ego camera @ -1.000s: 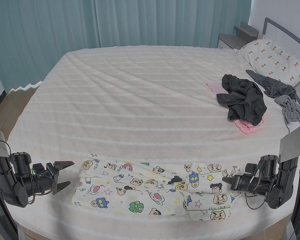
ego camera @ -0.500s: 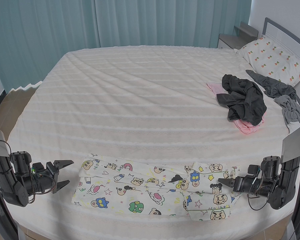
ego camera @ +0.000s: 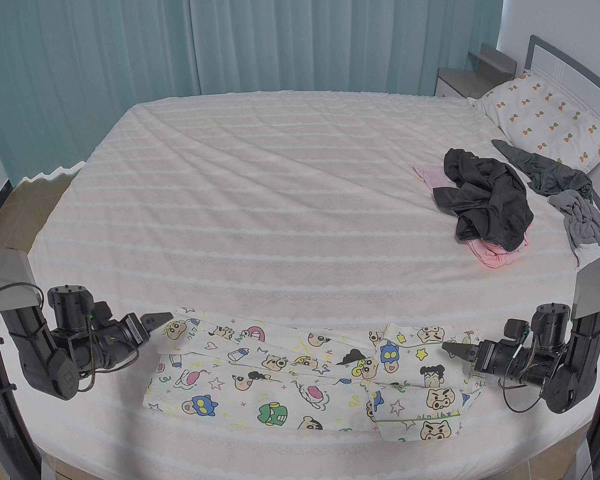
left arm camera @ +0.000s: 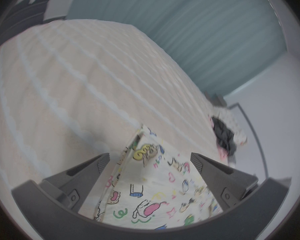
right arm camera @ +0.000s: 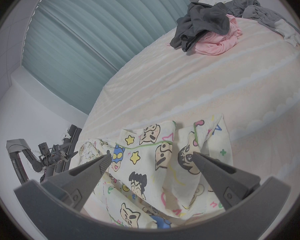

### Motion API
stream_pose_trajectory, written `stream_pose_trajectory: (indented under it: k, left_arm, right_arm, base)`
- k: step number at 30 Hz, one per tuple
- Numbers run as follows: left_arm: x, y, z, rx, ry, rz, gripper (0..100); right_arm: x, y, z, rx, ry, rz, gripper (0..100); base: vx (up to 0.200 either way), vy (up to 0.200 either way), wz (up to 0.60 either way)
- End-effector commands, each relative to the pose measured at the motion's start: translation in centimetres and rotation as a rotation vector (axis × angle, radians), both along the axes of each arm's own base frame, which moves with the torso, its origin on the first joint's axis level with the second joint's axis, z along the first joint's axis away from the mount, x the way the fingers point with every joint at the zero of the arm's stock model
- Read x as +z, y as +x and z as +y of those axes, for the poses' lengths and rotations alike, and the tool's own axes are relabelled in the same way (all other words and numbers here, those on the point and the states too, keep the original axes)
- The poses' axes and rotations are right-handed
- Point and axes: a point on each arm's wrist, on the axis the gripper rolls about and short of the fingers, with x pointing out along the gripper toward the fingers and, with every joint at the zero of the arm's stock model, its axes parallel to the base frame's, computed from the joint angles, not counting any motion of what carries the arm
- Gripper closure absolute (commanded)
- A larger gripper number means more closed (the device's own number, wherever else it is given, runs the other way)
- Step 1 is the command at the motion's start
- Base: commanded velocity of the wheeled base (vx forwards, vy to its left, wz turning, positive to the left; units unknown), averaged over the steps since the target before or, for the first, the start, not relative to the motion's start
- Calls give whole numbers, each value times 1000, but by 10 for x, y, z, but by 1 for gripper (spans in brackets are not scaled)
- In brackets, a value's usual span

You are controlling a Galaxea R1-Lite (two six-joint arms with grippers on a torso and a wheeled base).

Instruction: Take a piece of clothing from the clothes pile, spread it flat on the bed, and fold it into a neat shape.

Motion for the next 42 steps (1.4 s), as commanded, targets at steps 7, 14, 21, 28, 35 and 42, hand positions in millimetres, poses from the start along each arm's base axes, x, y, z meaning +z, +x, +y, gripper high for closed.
stream_pose_trajectory:
  k: [7, 14, 21, 28, 35, 42]
  left_arm:
    - [-10, 14, -15, -184, 194, 62, 0]
    - [-17, 15, -16, -190, 191, 79, 0]
    - [-27, 19, -16, -186, 198, 103, 100]
    - [-25, 15, -14, -176, 203, 81, 100]
    - [-24, -3, -14, -173, 207, 46, 100]
    - [-39, -7, -13, -171, 217, 66, 100]
  right_arm:
    - [5, 1, -1, 0, 18, -24, 0]
    - [4, 1, 0, 3, 15, -20, 0]
    - [3, 1, 0, 5, 15, -15, 0]
    - [1, 0, 0, 6, 12, -9, 0]
    - [2, 0, 1, 10, 15, -8, 0]
    - [1, -1, 2, 14, 14, -4, 0]
  base:
    - [0, 0, 0]
    - [0, 0, 0]
    - [0, 0, 0]
    - [0, 0, 0]
    - [0, 0, 0]
    - [0, 0, 0]
